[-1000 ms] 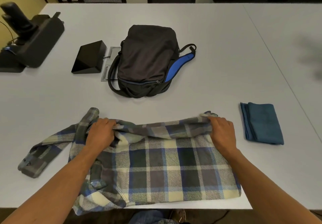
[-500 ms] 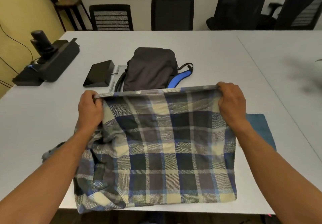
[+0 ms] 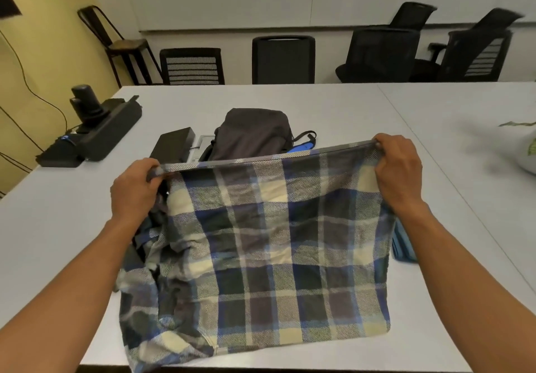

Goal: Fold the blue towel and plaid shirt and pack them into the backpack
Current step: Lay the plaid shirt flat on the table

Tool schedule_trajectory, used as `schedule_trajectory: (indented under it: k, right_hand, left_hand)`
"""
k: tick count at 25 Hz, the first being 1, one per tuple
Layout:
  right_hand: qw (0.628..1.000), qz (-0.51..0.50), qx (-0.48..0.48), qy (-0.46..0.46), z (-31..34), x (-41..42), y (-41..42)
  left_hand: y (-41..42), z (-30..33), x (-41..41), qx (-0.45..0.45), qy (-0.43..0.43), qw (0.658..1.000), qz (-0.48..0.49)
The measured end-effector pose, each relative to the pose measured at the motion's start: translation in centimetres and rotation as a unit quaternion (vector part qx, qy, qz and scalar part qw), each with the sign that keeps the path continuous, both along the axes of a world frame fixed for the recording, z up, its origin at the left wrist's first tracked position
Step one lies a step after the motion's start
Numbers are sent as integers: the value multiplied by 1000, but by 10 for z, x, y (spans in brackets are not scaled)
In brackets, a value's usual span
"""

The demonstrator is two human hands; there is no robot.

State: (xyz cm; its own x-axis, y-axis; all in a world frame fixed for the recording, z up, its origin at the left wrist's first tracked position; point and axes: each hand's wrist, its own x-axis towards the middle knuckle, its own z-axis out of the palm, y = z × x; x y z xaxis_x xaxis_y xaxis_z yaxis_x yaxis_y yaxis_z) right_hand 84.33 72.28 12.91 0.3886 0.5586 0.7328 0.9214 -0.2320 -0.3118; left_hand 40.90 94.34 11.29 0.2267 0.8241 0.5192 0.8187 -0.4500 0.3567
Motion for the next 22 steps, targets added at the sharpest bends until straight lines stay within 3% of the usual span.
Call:
schedule_trajectory:
  k: [4, 7, 15, 18, 22]
  right_hand:
    - [1000, -5, 22, -20, 13, 4, -11]
    - [999, -11, 35, -19, 24, 9, -17]
    - [998, -39, 56, -16, 49, 26, -33]
    - [998, -48, 40, -2, 42, 29, -40]
    - [997, -60, -22, 30, 18, 25, -44]
  left_hand:
    - [-16, -15, -14, -65, -21, 997, 24]
    - [-20, -5, -20, -79, -89, 989, 91]
    - [-18, 65, -11, 16, -205, 970, 131]
    - [-21, 75, -5, 40, -196, 971, 131]
    - [-22, 59, 2, -20, -140, 981, 133]
